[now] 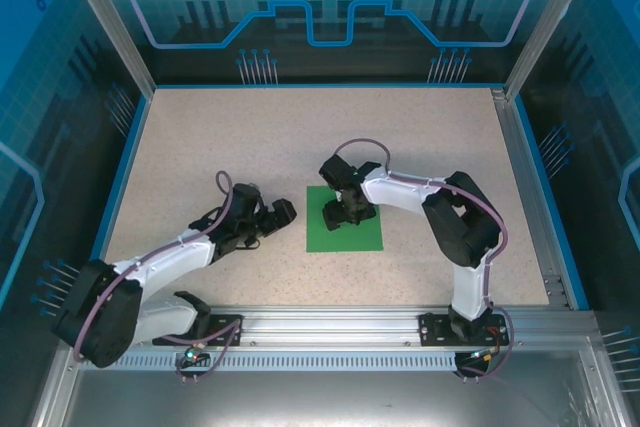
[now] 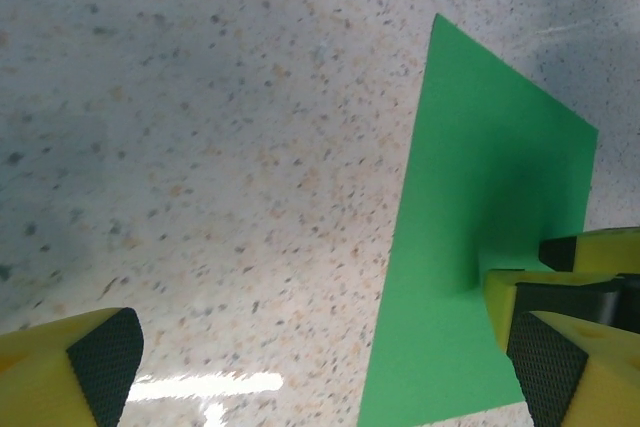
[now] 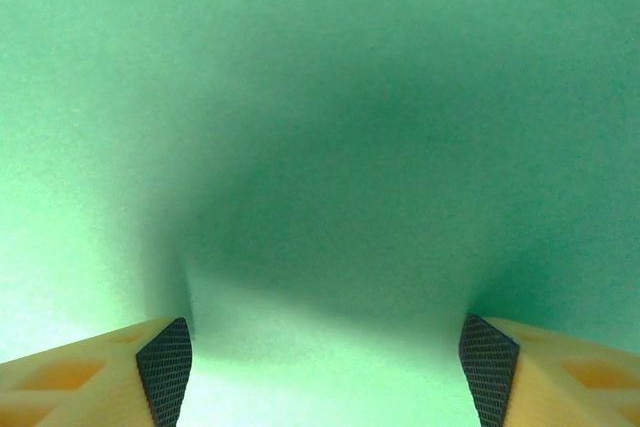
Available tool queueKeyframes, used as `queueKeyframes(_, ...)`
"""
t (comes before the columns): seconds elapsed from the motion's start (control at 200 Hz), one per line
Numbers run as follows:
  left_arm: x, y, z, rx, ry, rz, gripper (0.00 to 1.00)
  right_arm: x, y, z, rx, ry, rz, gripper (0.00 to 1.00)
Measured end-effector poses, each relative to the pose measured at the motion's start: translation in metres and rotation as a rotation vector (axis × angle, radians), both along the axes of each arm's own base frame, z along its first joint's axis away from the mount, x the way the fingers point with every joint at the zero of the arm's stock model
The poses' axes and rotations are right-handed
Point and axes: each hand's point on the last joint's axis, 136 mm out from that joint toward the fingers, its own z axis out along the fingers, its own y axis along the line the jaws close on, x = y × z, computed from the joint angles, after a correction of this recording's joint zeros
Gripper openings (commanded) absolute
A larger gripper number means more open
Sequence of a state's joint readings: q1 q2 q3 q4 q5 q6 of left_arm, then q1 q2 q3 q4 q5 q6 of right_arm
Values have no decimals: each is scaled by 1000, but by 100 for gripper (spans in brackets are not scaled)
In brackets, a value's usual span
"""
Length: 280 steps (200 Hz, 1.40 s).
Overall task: Fold a paper plane with a square sheet of paper (pick it up from the middle)
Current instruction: Fold the square sheet of paper in half at the center of the table.
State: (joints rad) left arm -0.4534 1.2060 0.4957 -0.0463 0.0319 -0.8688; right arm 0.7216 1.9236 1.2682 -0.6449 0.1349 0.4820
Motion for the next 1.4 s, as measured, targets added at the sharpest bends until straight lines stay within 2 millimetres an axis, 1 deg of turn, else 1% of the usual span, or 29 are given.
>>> queueKeyframes(0.09,5,-4,4,-7,-2,-9,99,9,-4,9,-3,-9,-56,77)
queueKeyframes(0.195,8,-8,10,-18,-11,-15,99,22,-2,23,2,-45,-111,78)
queueKeyframes(0.3,11,-10,15,-25,-19,-20,99,27,-3,28,-6,-63,-144,78)
queueKeyframes(0.395,13,-12,21,-30,-24,-25,99,25,-5,27,-16,-55,-146,80)
queueKeyframes(0.475,16,-14,28,-38,-38,-26,99,24,-6,25,-18,-47,-146,79)
queueKeyframes(0.645,17,-16,34,-47,-46,-31,99,24,-9,9,-38,-7,-148,78)
queueKeyframes(0.93,15,-14,44,-57,-69,-31,99,21,-10,-4,-51,-4,-50,76)
queueKeyframes(1.04,14,-14,45,-56,-72,-33,99,23,-8,-4,-52,-17,0,74)
queueKeyframes(1.16,12,-12,47,-54,-81,-33,99,25,-6,-4,-52,-35,59,75)
queueKeyframes(1.28,10,-9,46,-50,-84,-26,99,25,-4,-3,-53,-43,85,77)
queueKeyframes(1.346,11,-7,45,-46,-82,-22,99,25,-3,-2,-45,-45,80,78)
queueKeyframes(1.401,11,-5,44,-40,-79,-21,99,25,-2,0,-39,-46,65,80)
